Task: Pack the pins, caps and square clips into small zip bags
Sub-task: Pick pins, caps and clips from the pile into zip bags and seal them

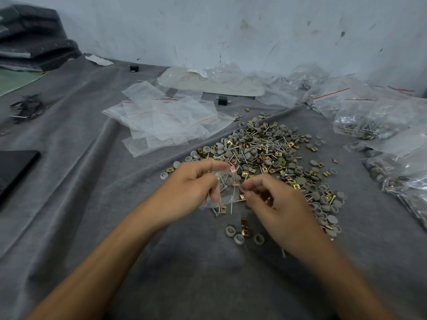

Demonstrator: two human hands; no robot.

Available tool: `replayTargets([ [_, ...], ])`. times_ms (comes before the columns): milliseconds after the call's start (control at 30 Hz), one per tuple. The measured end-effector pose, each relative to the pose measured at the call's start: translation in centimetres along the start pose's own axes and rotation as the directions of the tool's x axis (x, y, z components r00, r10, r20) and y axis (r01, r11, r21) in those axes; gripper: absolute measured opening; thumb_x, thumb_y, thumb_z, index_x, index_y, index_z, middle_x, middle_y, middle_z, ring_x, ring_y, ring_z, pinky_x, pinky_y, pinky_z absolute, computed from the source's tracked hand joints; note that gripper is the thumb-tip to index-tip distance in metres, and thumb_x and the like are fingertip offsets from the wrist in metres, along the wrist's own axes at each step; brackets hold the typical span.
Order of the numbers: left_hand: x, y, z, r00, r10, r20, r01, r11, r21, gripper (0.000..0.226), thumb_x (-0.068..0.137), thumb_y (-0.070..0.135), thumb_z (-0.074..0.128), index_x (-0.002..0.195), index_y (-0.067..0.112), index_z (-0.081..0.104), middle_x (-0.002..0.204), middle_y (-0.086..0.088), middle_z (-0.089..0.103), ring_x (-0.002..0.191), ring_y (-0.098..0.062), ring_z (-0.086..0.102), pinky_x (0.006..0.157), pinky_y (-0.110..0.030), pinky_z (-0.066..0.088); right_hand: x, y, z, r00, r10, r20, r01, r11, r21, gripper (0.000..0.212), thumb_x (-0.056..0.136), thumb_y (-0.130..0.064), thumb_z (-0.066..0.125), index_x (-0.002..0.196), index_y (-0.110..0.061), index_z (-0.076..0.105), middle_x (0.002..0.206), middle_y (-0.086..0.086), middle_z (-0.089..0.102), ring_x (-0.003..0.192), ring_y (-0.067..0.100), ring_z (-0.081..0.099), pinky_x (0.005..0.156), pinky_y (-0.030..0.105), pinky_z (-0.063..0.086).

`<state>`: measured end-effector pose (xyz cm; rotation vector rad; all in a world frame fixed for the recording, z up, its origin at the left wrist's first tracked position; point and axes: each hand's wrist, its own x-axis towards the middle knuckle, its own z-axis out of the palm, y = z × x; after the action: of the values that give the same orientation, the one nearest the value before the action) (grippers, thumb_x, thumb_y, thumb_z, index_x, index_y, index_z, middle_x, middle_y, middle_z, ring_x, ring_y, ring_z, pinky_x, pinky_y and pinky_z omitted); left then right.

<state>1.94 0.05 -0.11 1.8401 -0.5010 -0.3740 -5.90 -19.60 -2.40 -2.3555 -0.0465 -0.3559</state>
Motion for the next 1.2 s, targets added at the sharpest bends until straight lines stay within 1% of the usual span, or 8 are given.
replayTargets([
  [167, -0.1, 0.0, 0.0, 1.0, 0.001, 0.007, -0.001, 1.0, -0.022, 0.041, 0.1, 0.002, 0.045, 0.128, 0.025, 0.066, 0.061, 0.002, 0.066, 0.057, -0.01, 0.049, 0.053, -0.018, 0.042, -0.4, 0.0, 1.6, 0.987, -0.072, 0.145, 0.133, 0.874, -0.468, 0.041, 0.096, -0.052, 0.053, 0.124, -0.027, 0.066, 0.123, -0.005, 0.059, 0.114, 0.02, 0.042, 0.1, 0.04, 0.037],
  [367, 0.2, -0.3, -0.1, 1.0, 0.007, 0.006, -0.007, 0.998, -0.058, 0.042, 0.1, 0.003, 0.046, 0.123, 0.03, 0.068, 0.063, 0.002, 0.067, 0.058, -0.01, 0.05, 0.054, -0.019, 0.042, 0.1, 0.2, 1.6, 0.982, 0.008, 0.19, 0.088, 0.866, -0.493, 0.046, 0.097, -0.058, 0.042, 0.134, -0.036, 0.055, 0.129, -0.013, 0.051, 0.12, 0.016, 0.033, 0.104, 0.036, 0.029],
  [500, 0.4, -0.2, -1.3, 0.996, -0.018, -0.085, -0.004, 0.967, -0.256, 0.041, 0.096, 0.001, 0.047, 0.107, 0.025, 0.079, 0.064, 0.0, 0.065, 0.056, -0.008, 0.05, 0.05, -0.016, 0.042, 0.0, 0.0, 1.4, 0.989, -0.054, 0.135, 0.11, 0.887, -0.448, 0.028, 0.101, -0.042, 0.047, 0.113, -0.032, 0.07, 0.116, -0.013, 0.061, 0.111, 0.016, 0.043, 0.094, 0.036, 0.032],
  [633, 1.3, -0.2, -4.0, 0.963, -0.192, -0.188, 0.044, 0.802, -0.596, 0.038, 0.09, 0.002, 0.042, 0.093, 0.011, 0.079, 0.088, -0.01, 0.061, 0.075, -0.024, 0.05, 0.062, -0.022, 0.042, 0.0, -0.1, 1.3, 0.992, -0.046, 0.121, 0.093, 0.902, -0.422, 0.022, 0.099, -0.042, 0.05, 0.107, -0.034, 0.069, 0.111, -0.015, 0.061, 0.107, 0.015, 0.044, 0.092, 0.034, 0.03],
  [800, 1.0, -0.7, -7.6, 0.919, -0.35, -0.179, 0.032, 0.519, -0.854, 0.033, 0.049, 0.005, 0.061, 0.081, 0.013, 0.062, 0.047, 0.011, 0.036, 0.045, -0.008, 0.032, 0.069, -0.021, 0.018, -0.1, -0.4, 1.5, 0.981, -0.026, 0.193, 0.107, 0.899, -0.424, 0.019, 0.099, -0.045, 0.051, 0.109, -0.038, 0.066, 0.117, -0.017, 0.055, 0.113, 0.014, 0.041, 0.1, 0.036, 0.032],
  [933, 0.6, -1.1, -8.9, 0.886, -0.412, -0.213, 0.0, 0.46, -0.888, 0.027, 0.06, 0.007, 0.047, 0.083, 0.014, 0.06, 0.047, 0.011, 0.033, 0.043, -0.008, 0.032, 0.069, -0.023, 0.018, 0.0, -0.7, 1.7, 0.982, -0.029, 0.188, 0.113, 0.884, -0.453, 0.015, 0.101, -0.04, 0.048, 0.103, -0.035, 0.062, 0.113, -0.014, 0.055, 0.111, 0.015, 0.043, 0.1, 0.037, 0.033],
  [1100, 0.1, -0.9, -9.2, 0.948, -0.26, -0.185, -0.052, 0.446, -0.894, 0.084, 0.004, 0.005, 0.084, 0.084, 0.018, 0.061, 0.052, 0.012, 0.031, 0.047, -0.008, 0.028, 0.052, -0.02, 0.033, 0.1, -0.6, 1.2, 0.977, -0.021, 0.211, 0.106, 0.911, -0.398, 0.008, 0.099, -0.038, 0.055, 0.098, -0.036, 0.063, 0.106, -0.019, 0.053, 0.108, 0.011, 0.046, 0.101, 0.035, 0.033],
  [1200, 0.0, -1.1, -9.2, 0.957, -0.23, -0.175, -0.06, 0.434, -0.899, 0.095, -0.002, 0.006, 0.086, 0.089, 0.018, 0.063, 0.053, 0.011, 0.032, 0.047, -0.008, 0.029, 0.048, -0.021, 0.039, 0.0, -0.2, 0.8, 0.977, -0.032, 0.212, 0.108, 0.928, -0.357, 0.006, 0.097, -0.036, 0.059, 0.097, -0.032, 0.064, 0.104, -0.017, 0.052, 0.106, 0.009, 0.045, 0.099, 0.031, 0.035],
])
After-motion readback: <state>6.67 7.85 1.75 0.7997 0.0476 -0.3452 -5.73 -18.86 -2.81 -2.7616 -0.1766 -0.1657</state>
